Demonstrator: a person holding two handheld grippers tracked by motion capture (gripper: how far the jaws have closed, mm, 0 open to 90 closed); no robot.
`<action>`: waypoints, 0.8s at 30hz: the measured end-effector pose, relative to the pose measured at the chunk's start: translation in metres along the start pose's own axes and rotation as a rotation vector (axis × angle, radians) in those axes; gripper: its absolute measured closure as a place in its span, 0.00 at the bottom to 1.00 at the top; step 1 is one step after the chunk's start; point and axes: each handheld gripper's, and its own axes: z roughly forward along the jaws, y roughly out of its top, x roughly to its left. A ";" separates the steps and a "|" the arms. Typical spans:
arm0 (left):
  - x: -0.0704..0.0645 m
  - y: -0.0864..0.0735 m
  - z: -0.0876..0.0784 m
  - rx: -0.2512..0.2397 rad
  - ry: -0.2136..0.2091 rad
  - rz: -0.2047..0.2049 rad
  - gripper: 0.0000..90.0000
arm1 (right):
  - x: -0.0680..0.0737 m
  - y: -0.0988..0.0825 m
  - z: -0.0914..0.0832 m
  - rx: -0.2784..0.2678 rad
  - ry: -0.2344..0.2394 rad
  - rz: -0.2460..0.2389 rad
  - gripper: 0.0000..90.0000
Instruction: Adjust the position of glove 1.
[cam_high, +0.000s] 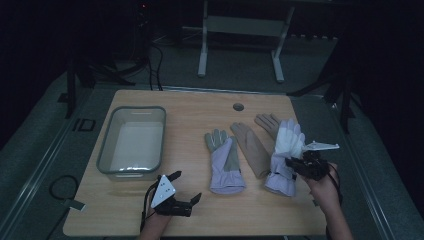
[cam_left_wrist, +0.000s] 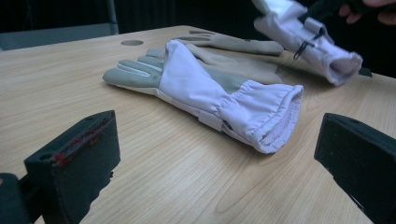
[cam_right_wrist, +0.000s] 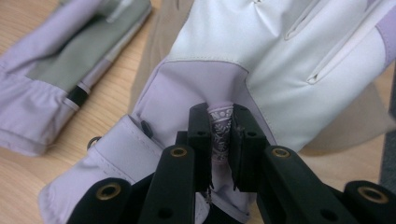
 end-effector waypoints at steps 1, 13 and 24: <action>0.000 0.000 0.000 0.000 0.000 0.000 0.00 | 0.000 0.000 0.000 0.000 0.000 0.000 0.89; 0.000 -0.001 -0.002 -0.015 -0.005 -0.004 0.00 | 0.032 0.042 -0.019 -0.044 0.058 -0.085 0.89; 0.000 -0.001 -0.002 -0.012 -0.005 -0.001 0.00 | 0.082 0.068 -0.005 -0.031 0.097 -0.171 0.89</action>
